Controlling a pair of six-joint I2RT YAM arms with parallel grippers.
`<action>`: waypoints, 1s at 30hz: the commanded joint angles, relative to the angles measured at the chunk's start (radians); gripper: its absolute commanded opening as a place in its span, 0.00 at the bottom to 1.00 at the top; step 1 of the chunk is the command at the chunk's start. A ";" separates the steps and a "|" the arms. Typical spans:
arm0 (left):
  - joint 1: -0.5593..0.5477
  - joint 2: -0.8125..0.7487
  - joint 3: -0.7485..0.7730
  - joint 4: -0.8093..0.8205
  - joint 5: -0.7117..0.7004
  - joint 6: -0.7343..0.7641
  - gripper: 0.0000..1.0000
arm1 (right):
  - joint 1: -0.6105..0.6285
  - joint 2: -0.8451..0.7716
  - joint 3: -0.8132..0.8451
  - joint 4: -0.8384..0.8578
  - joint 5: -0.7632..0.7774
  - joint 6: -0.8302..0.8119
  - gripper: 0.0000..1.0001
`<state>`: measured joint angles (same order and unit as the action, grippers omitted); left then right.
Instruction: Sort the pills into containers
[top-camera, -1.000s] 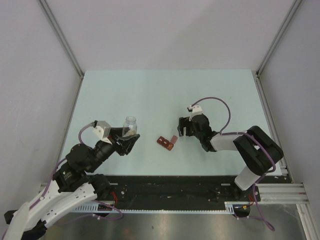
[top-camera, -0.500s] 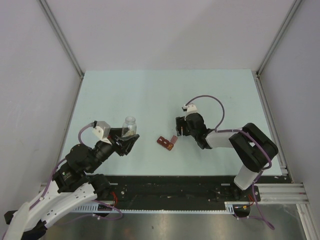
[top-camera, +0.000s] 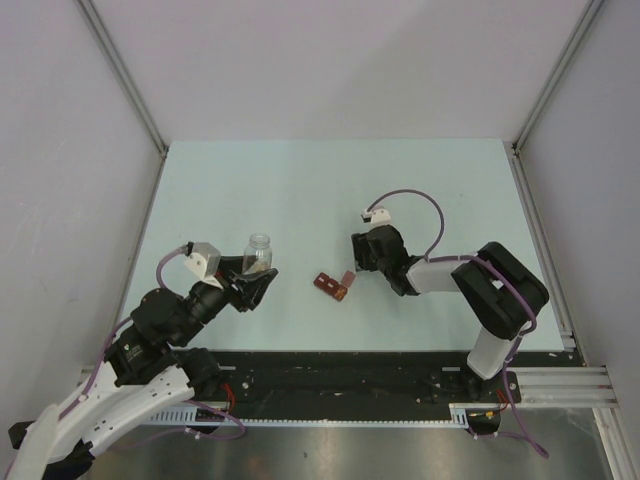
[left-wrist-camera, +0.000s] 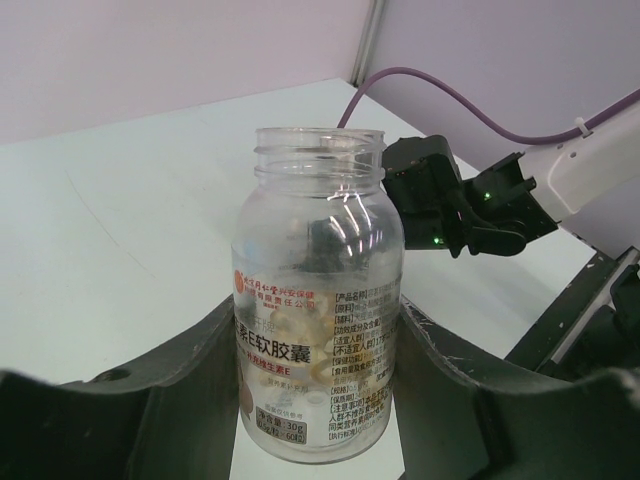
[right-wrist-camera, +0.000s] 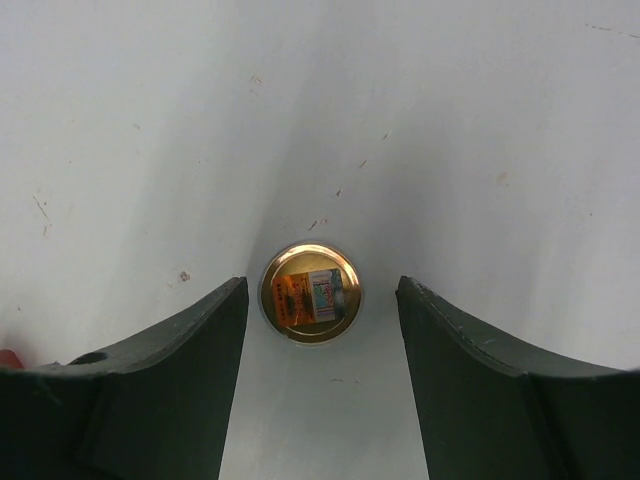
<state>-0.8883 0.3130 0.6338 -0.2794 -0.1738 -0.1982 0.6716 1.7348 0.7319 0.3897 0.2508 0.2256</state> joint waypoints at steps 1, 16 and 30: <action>-0.005 -0.005 0.010 0.013 -0.013 0.020 0.01 | 0.002 0.025 0.038 -0.005 0.019 -0.011 0.65; -0.005 -0.014 0.006 0.005 -0.016 0.013 0.00 | 0.002 0.023 0.044 -0.090 0.051 0.055 0.34; -0.005 -0.031 0.003 -0.006 -0.013 0.006 0.00 | 0.009 -0.115 -0.083 -0.114 0.157 0.155 0.32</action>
<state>-0.8883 0.2867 0.6338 -0.3023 -0.1810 -0.1921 0.6724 1.6604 0.6838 0.3016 0.3439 0.3275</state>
